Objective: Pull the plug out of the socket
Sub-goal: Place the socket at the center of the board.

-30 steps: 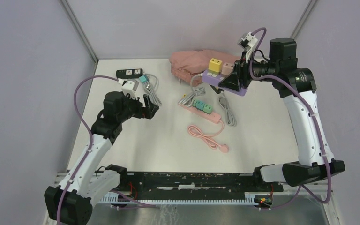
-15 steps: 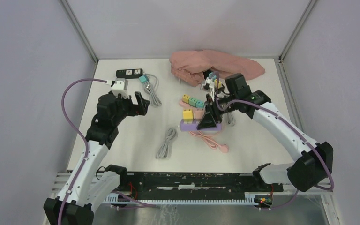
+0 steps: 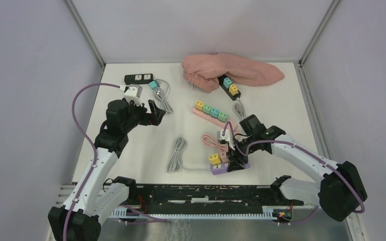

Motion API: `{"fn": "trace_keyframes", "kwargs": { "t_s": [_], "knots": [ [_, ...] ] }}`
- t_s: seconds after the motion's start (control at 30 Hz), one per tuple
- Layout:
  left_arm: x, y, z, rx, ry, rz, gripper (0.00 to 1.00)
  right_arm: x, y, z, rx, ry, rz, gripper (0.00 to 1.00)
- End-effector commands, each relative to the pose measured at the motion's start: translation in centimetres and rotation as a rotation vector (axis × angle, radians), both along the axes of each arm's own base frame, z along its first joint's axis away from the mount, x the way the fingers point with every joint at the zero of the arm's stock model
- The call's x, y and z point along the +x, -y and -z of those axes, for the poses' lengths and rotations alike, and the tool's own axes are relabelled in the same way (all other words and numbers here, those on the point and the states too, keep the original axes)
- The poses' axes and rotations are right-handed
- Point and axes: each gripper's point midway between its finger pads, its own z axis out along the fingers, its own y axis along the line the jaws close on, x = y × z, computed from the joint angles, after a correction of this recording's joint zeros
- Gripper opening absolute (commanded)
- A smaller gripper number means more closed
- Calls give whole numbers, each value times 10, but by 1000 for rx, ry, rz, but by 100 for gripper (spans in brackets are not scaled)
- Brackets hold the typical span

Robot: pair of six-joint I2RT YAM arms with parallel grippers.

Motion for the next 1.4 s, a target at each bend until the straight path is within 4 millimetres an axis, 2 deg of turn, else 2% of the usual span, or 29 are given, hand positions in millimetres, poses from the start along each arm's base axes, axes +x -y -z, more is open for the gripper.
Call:
{"fn": "trace_keyframes", "kwargs": {
  "t_s": [0.0, 0.13, 0.33, 0.67, 0.87, 1.07, 1.13, 1.27, 1.37],
  "knots": [
    [-1, 22, -16, -14, 93, 160, 99, 22, -2, 4, 1, 171, -20, 8],
    [-5, 31, -16, -36, 88, 215, 99, 22, -4, 11, -35, 195, -34, 12],
    [-8, 40, -18, -63, 91, 270, 99, 18, 2, 22, -87, 221, -71, 29],
    [-13, 49, -20, -86, 95, 329, 99, 14, 1, 47, -239, 224, -152, 42],
    [-21, 58, -26, -121, 114, 395, 99, 18, 6, 57, -326, 216, -159, 61],
    [-31, 72, -34, -195, 123, 479, 99, 20, 3, 47, -312, 212, -132, 79],
    [-39, 82, -50, -270, 158, 547, 99, 20, 2, 39, -298, 207, -121, 82],
    [-60, 104, -76, -417, 238, 640, 99, 18, 7, 6, -190, 160, -115, 84],
    [-70, 121, -84, -454, 237, 684, 99, 7, 14, -26, -58, 127, -145, 87]
  ]
}}
